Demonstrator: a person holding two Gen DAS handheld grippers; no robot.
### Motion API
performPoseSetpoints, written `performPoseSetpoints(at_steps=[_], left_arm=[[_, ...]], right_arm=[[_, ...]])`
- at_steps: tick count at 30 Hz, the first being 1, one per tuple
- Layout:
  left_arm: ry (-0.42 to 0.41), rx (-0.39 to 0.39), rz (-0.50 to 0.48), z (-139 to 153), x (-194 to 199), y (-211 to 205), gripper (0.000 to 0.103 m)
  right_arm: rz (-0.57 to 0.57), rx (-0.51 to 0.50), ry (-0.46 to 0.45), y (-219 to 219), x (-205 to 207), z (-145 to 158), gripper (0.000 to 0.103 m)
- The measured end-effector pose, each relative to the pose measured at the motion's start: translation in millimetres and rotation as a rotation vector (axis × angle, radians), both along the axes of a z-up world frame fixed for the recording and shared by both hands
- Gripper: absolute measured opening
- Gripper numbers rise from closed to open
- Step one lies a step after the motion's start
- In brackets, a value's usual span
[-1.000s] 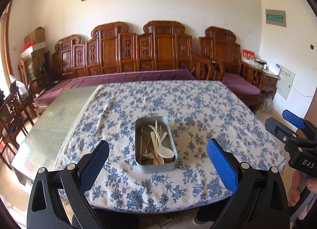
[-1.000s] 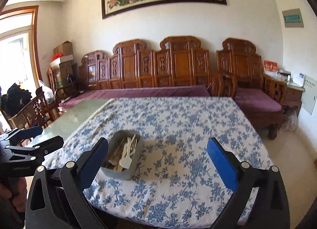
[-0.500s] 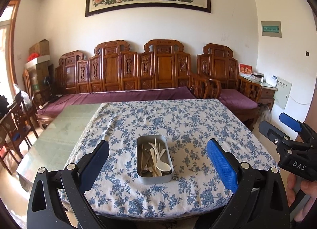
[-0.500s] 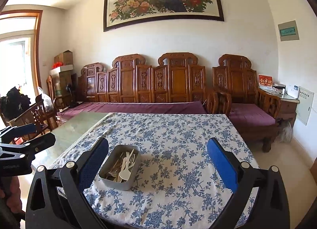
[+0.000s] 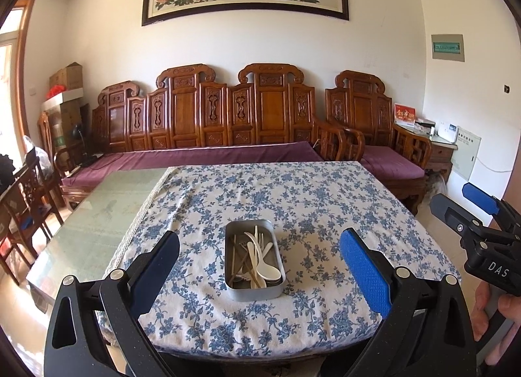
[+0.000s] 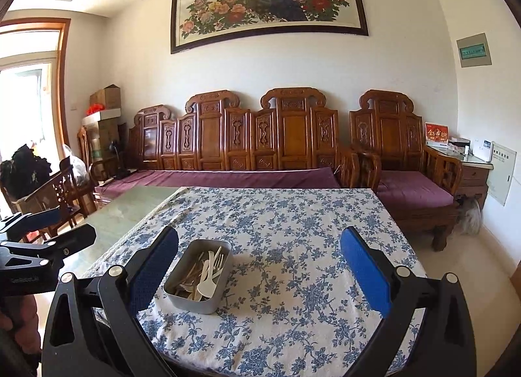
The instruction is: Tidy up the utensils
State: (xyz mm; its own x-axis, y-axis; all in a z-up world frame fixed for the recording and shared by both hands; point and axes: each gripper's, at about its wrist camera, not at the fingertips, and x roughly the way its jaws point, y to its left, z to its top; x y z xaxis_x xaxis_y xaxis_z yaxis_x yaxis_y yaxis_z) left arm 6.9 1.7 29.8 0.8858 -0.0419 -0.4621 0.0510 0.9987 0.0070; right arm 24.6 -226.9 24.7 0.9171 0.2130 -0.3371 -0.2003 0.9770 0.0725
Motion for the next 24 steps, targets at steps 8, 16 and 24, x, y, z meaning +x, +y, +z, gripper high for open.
performPoseSetpoints(at_steps=[8,16,24], left_arm=[[-0.003,-0.001,0.005,-1.0,-0.8,1.8,0.095],[-0.004,0.000,0.005,-0.6,-0.9,1.9,0.095],[-0.010,0.000,0.008,1.0,-1.0,2.2,0.095]], right_arm=[[-0.003,-0.004,0.000,3.6,-1.4,1.9,0.100],[-0.002,-0.004,-0.001,3.9,-1.5,1.6,0.100],[-0.002,-0.004,-0.002,3.6,-1.7,1.5,0.100]])
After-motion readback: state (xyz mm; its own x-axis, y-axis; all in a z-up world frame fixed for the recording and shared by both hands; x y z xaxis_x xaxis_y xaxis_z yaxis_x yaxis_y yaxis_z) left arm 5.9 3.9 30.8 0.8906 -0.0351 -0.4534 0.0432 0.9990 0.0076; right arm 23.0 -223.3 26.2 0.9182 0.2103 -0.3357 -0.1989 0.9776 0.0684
